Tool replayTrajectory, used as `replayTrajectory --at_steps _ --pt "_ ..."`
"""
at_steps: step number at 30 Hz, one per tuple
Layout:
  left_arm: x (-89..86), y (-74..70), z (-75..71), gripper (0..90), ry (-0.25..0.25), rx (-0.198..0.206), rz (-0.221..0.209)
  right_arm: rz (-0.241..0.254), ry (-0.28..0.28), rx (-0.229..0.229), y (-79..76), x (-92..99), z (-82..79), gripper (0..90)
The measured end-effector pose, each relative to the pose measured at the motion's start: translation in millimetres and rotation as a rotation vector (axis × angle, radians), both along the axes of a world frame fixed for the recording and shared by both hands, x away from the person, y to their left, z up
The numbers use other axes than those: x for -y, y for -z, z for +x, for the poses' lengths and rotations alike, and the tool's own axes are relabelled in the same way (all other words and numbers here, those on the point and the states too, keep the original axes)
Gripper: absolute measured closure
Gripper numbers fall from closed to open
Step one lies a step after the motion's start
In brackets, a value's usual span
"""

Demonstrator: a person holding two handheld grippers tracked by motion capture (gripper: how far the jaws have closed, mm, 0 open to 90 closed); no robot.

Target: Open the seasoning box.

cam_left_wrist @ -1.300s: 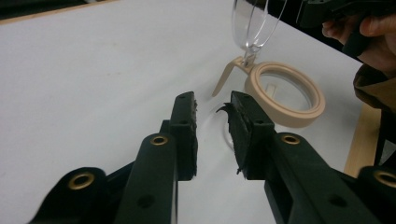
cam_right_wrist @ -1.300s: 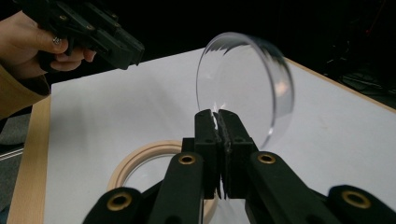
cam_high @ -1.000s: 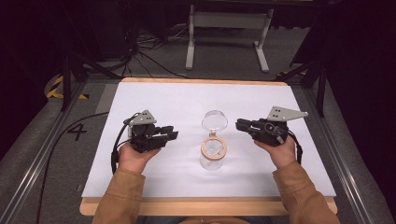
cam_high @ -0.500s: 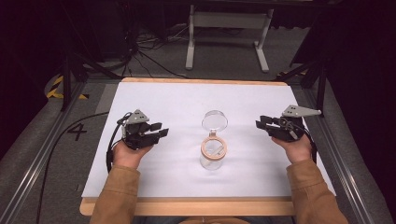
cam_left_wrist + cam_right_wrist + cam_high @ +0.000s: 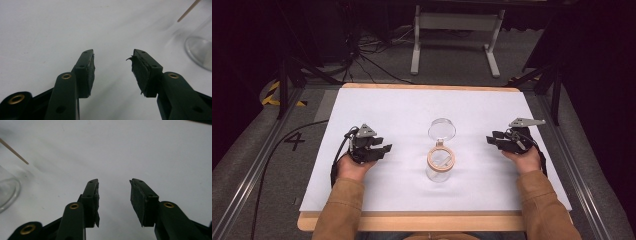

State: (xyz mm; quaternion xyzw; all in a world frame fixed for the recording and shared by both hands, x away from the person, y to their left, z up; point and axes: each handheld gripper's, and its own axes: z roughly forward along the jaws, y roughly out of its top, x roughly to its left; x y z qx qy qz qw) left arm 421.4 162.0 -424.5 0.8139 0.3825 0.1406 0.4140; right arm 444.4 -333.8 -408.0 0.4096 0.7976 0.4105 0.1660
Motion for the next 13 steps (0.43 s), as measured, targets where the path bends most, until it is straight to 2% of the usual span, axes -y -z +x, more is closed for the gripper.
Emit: replayTrajectory --at_steps 2,4,5,6,9,13 --pt "-0.4 2.0 -0.1 51.7 0.001 -0.005 0.004 -0.008 -0.002 -0.017 3.5 -0.7 1.7 58.5" --pt "-1.5 6.5 0.5 51.2 -0.009 -0.001 0.003 -0.043 -0.005 -0.048 10.9 -4.1 4.6 57.7" --pt "-1.3 8.6 0.7 51.2 -0.014 -0.012 0.001 -0.054 -0.008 -0.058 12.8 -5.0 5.2 57.6" --pt "-0.6 10.5 1.0 51.2 -0.014 -0.018 0.004 -0.059 -0.011 -0.058 14.7 -5.9 5.4 57.7" --pt "4.8 14.9 0.9 51.6 -0.001 -0.019 0.05 -0.074 -0.024 -0.054 18.2 -7.7 5.9 57.4" --pt "6.4 14.3 0.1 50.9 0.002 -0.01 0.04 -0.08 -0.041 -0.048 19.5 -10.7 5.5 56.3"
